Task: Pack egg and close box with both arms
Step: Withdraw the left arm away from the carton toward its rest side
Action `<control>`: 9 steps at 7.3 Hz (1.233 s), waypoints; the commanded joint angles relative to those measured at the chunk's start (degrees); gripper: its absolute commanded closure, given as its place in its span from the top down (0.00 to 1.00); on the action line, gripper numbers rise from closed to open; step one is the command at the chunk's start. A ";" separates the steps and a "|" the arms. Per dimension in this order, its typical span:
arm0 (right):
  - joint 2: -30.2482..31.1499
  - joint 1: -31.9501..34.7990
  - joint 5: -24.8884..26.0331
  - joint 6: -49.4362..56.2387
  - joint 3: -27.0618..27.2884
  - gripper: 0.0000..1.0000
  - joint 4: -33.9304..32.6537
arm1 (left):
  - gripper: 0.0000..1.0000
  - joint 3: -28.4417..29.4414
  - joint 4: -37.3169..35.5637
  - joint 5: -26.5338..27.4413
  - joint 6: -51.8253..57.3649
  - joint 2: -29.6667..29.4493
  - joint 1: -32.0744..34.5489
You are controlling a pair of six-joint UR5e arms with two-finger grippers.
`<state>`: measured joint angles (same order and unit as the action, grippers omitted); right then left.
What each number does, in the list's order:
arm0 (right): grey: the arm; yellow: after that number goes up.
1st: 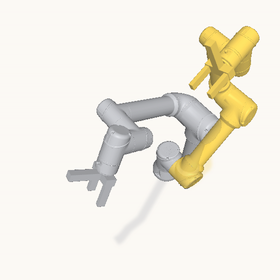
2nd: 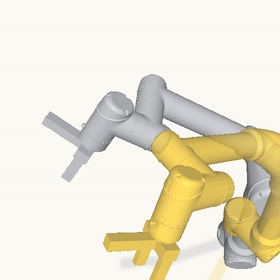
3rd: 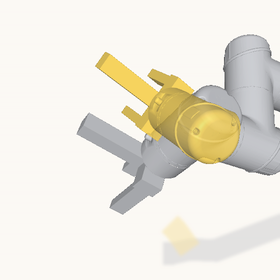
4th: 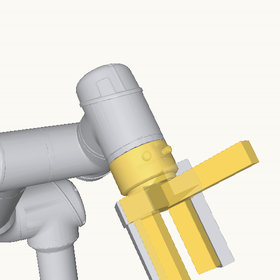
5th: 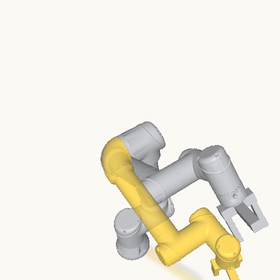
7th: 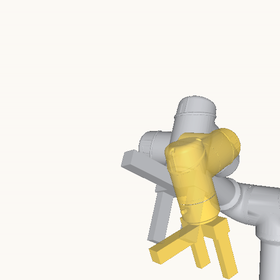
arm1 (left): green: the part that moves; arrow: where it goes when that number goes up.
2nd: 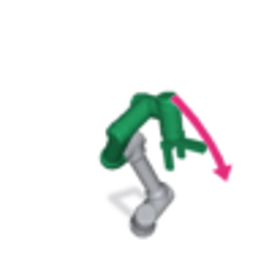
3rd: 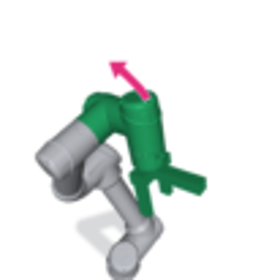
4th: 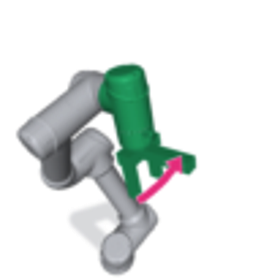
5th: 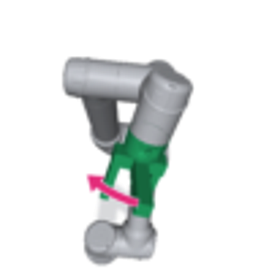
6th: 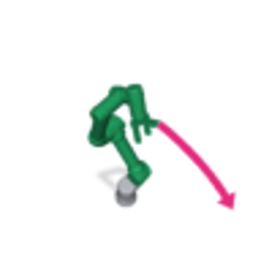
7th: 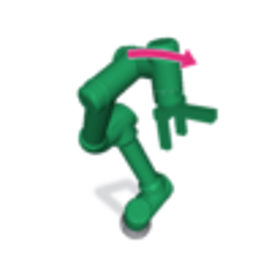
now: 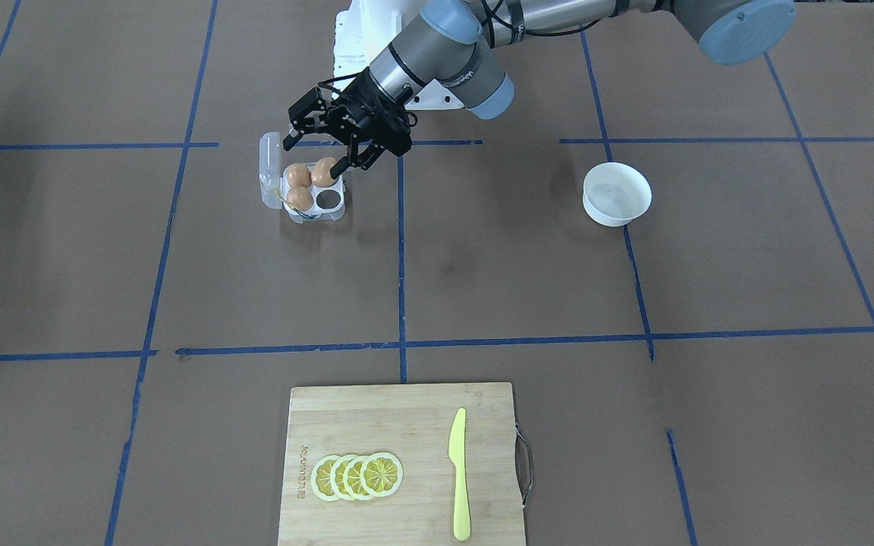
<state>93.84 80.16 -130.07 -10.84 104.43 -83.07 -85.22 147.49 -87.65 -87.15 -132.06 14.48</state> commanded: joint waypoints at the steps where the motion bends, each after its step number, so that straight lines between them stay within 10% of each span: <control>1: -0.06 0.00 -0.27 -0.23 -0.01 1.00 -0.07 | 1.00 -10.45 -14.52 -7.86 5.20 3.29 4.04; 6: -0.41 -0.17 -4.82 -3.11 3.32 1.00 0.19 | 1.00 -27.78 -51.94 -20.71 43.90 12.90 28.54; 7: -0.32 -1.92 -5.19 -7.57 5.94 0.90 0.19 | 1.00 -29.03 -52.04 -23.16 54.17 17.84 34.07; 8: -0.24 -4.89 -5.19 -13.70 9.44 0.47 0.37 | 1.00 -29.04 -51.95 -27.01 65.93 22.68 41.60; 9: -0.24 -9.36 -4.84 -19.51 11.91 0.29 1.85 | 1.00 -27.65 -51.77 -32.10 77.36 28.03 48.90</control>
<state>93.57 75.20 -135.05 -23.61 113.12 -82.37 -113.56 95.76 -114.44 -23.58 -110.30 54.76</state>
